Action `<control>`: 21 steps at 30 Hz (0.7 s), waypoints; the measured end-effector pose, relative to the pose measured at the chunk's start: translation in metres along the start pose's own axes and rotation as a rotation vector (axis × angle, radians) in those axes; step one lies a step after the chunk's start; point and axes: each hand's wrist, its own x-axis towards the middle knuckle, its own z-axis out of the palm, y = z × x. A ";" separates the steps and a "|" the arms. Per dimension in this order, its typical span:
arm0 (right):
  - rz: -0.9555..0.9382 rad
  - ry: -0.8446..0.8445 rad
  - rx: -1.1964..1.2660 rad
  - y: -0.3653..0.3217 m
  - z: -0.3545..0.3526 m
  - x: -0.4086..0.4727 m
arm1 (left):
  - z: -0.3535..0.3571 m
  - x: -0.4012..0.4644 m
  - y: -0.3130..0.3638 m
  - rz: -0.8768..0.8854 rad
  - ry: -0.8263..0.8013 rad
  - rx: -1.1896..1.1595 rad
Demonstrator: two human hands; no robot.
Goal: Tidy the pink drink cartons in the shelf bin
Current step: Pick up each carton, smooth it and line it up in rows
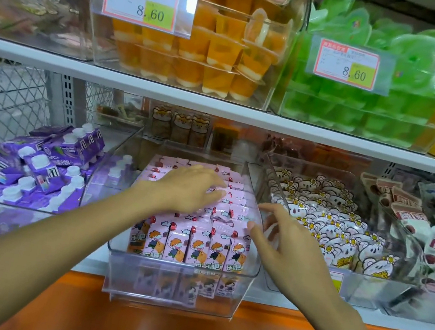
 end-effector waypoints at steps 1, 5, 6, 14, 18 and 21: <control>-0.025 0.036 -0.059 -0.001 -0.002 0.004 | 0.001 -0.008 0.004 -0.007 0.094 -0.035; -0.137 0.038 -0.183 -0.009 -0.005 0.031 | 0.013 -0.045 0.019 0.043 0.245 -0.100; -0.157 0.006 -0.207 -0.013 -0.003 0.039 | 0.016 -0.051 0.020 0.058 0.217 -0.085; -0.181 -0.297 -0.501 -0.032 0.018 0.084 | 0.023 -0.064 0.015 0.042 0.210 -0.177; -0.176 -0.247 -0.412 -0.028 0.021 0.085 | 0.026 -0.066 0.017 0.013 0.241 -0.213; -0.093 -0.125 -0.132 -0.021 0.019 0.083 | 0.028 -0.065 0.018 0.019 0.244 -0.202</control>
